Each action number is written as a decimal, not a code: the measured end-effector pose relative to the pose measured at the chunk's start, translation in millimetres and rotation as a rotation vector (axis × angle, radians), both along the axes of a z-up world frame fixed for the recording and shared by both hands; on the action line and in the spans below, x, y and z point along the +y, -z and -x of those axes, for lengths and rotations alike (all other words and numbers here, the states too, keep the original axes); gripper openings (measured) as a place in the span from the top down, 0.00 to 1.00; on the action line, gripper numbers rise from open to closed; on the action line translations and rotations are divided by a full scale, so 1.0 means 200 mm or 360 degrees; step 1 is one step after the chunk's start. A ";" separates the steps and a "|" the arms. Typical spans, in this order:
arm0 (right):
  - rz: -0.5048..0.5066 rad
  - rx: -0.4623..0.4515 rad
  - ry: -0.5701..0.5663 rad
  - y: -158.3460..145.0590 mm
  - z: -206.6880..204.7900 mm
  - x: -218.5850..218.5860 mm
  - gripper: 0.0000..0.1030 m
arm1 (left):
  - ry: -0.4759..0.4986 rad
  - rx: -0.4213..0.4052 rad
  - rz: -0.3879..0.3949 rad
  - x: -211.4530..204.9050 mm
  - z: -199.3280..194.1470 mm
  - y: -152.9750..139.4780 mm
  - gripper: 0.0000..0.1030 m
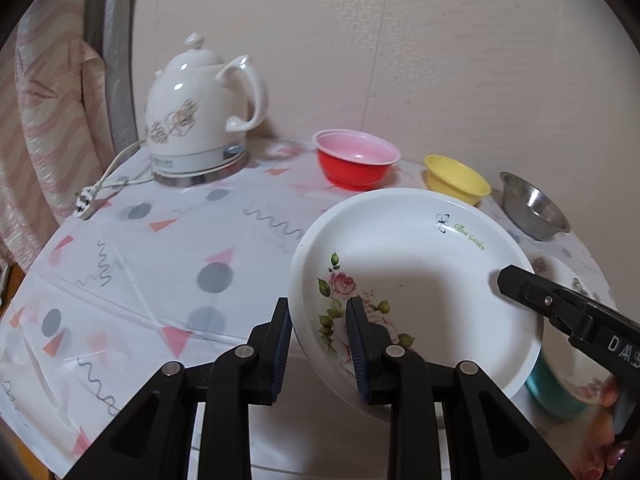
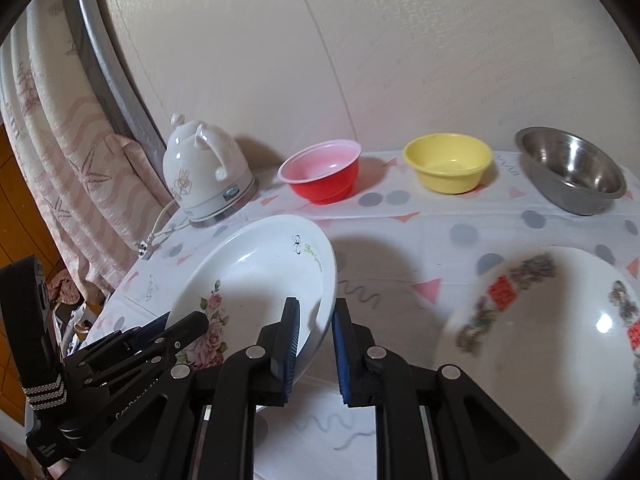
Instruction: Organize plates and bowls
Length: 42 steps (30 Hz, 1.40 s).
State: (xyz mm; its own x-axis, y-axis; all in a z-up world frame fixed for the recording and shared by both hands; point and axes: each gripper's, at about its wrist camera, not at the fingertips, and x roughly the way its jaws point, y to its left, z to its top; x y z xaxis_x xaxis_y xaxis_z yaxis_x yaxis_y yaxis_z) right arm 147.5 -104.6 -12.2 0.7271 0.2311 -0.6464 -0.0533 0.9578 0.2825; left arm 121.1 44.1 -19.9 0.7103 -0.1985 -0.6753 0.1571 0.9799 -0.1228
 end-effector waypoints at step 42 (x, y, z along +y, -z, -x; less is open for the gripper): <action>-0.0171 0.0009 0.0514 0.07 0.53 -0.89 0.84 | 0.0494 0.0056 -0.0073 -0.92 0.17 0.03 0.73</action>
State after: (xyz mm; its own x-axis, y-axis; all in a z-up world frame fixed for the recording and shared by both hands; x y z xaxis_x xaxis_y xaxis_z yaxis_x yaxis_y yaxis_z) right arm 42.4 -283.2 -25.4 0.7705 0.0564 -0.6350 0.2499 0.8897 0.3822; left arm 87.4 -140.2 -26.8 0.5966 -0.3711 -0.7115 0.4462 0.8904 -0.0902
